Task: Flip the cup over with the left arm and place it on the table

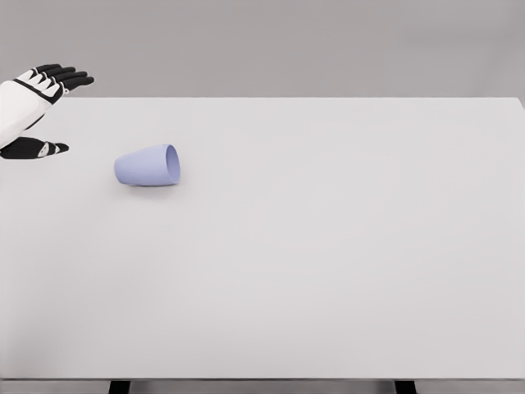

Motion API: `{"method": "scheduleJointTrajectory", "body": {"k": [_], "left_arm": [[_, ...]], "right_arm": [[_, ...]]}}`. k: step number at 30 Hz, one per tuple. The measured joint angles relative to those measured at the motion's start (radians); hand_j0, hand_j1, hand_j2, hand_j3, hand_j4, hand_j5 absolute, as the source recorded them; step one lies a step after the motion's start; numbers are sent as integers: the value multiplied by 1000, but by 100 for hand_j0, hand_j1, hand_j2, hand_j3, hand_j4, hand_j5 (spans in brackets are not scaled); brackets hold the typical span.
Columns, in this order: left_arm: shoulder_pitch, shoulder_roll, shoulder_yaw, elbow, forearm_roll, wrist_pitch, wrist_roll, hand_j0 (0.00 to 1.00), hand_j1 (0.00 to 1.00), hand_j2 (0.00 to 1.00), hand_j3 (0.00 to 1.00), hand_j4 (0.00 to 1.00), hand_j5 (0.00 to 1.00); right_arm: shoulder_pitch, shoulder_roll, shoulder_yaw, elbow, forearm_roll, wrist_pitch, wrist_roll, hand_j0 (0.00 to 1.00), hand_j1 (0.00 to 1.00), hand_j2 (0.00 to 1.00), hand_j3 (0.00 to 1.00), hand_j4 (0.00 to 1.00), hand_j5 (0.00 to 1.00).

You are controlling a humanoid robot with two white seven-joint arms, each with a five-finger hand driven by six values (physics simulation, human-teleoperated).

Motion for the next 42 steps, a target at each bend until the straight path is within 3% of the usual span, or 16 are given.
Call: {"method": "scheduleJointTrajectory", "body": {"k": [29, 32, 37, 42], "left_arm": [[15, 6, -66, 15, 12, 0, 3, 100, 100, 100, 100, 100, 100], [77, 5, -69, -23, 49, 0, 4, 100, 100, 100, 100, 100, 100], [89, 13, -84, -101, 109, 0, 4, 100, 100, 100, 100, 100, 100], [81, 105, -144, -156, 187, 0, 5, 100, 100, 100, 100, 100, 100]], "right_arm": [[0, 0, 0, 3, -1, 1, 2, 100, 100, 100, 100, 100, 100], [0, 0, 0, 3, -1, 2, 2, 100, 100, 100, 100, 100, 100], [0, 0, 0, 3, -1, 1, 2, 100, 100, 100, 100, 100, 100], [0, 0, 0, 3, -1, 1, 2, 100, 100, 100, 100, 100, 100]]}}
